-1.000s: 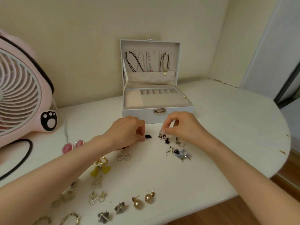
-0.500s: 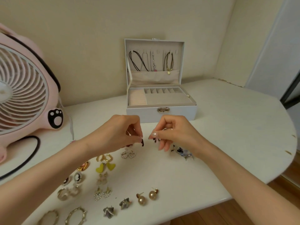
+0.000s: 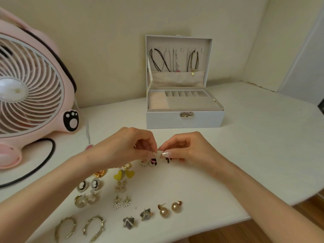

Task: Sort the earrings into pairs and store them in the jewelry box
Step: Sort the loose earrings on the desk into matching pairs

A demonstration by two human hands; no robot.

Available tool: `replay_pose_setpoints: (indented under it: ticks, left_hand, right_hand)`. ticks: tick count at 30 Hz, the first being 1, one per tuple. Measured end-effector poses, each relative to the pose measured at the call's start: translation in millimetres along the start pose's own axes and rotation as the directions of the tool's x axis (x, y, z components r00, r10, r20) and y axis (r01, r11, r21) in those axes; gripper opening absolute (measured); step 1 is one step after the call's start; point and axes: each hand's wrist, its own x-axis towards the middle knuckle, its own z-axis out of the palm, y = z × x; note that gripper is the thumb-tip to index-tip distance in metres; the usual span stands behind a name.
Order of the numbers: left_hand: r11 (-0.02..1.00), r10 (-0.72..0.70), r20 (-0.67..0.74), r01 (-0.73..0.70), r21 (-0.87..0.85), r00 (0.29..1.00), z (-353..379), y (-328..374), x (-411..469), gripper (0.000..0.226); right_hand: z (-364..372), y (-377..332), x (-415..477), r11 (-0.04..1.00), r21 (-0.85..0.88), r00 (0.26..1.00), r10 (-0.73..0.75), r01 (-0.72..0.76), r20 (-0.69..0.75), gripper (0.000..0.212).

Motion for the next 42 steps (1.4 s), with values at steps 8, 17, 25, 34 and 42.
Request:
replay_pose_setpoints:
  ticks: [8, 17, 25, 34, 42]
  left_hand:
    - [1.0, -0.007, 0.066, 0.006, 0.022, 0.998, -5.1, 0.8, -3.3, 0.007]
    - [0.997, -0.071, 0.237, 0.07, 0.014, 0.969, -7.6, 3.8, -6.9, 0.009]
    - [0.993, -0.115, 0.337, 0.098, 0.066, 0.934, -2.1, 5.1, -8.3, 0.002]
    - [0.991, -0.126, 0.285, 0.111, 0.068, 0.95, 2.4, 7.4, -7.4, 0.006]
    - [0.98, -0.123, 0.208, 0.085, 0.179, 0.97, 8.4, 0.4, -3.6, 0.014]
  right_hand:
    - [-1.1, 0.0, -4.1, 0.996, 0.077, 0.999, 0.03, -0.032, 0.025, 0.009]
    - [3.4, -3.0, -7.9, 0.998, 0.025, 0.995, 0.053, -0.055, 0.084, 0.01]
    - [18.0, -5.7, -8.2, 0.997, -0.081, 0.991, -0.005, 0.016, 0.131, 0.018]
    - [22.0, -3.8, -8.5, 0.992, -0.119, 0.989, -0.018, 0.036, 0.144, 0.016]
    - [26.7, 0.3, -3.7, 0.973, -0.214, 0.991, -0.065, 0.089, 0.114, 0.027]
